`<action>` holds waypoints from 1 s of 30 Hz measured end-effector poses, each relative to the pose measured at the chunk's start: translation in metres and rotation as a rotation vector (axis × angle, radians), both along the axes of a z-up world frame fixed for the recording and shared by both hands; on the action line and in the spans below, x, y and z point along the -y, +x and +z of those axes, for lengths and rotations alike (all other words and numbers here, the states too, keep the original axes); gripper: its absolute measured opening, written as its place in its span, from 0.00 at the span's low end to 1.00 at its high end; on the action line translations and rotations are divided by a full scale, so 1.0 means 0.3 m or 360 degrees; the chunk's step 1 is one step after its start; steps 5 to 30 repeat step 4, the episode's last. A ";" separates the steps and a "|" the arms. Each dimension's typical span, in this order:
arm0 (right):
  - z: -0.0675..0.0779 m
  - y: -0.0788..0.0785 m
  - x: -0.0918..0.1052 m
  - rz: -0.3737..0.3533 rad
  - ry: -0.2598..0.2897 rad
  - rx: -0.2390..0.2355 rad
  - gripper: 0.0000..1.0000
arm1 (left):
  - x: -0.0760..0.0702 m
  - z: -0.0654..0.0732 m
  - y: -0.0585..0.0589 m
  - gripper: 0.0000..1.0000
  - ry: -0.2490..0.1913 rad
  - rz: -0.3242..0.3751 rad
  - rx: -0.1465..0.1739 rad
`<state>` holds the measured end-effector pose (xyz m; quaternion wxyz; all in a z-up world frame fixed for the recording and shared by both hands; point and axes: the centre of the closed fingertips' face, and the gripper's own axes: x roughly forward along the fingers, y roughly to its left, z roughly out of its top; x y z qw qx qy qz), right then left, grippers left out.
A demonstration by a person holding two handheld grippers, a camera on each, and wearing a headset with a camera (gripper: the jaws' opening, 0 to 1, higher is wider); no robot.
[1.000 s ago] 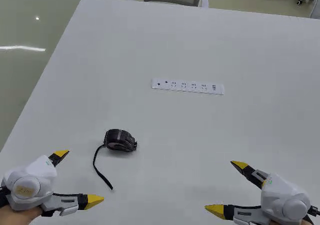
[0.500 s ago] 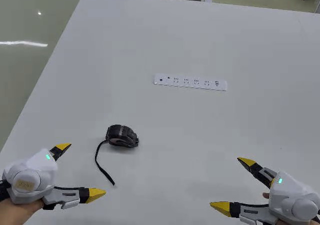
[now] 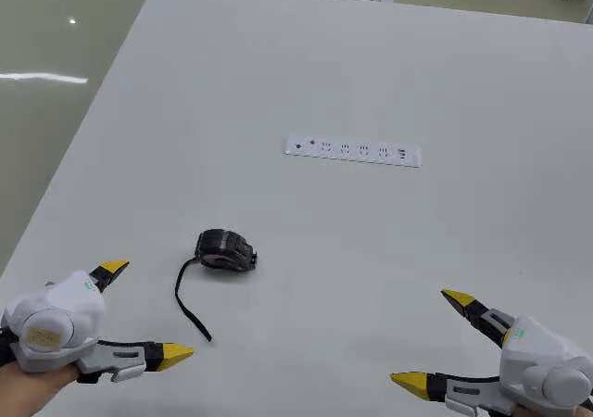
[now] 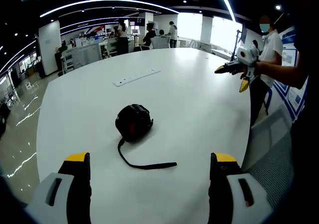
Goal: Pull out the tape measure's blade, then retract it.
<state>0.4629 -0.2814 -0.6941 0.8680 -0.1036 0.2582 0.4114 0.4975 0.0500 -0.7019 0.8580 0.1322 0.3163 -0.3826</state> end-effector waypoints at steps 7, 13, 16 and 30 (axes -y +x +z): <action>0.004 -0.001 0.001 0.0001 -0.0001 0.0002 0.91 | -0.002 -0.001 -0.001 0.99 0.0006 -0.0004 -0.0003; 0.004 -0.001 0.001 0.0001 -0.0001 0.0002 0.91 | -0.002 -0.001 -0.001 0.99 0.0006 -0.0004 -0.0003; 0.004 -0.001 0.001 0.0001 -0.0001 0.0002 0.91 | -0.002 -0.001 -0.001 0.99 0.0006 -0.0004 -0.0003; 0.004 -0.001 0.001 0.0001 -0.0001 0.0002 0.91 | -0.002 -0.001 -0.001 0.99 0.0006 -0.0004 -0.0003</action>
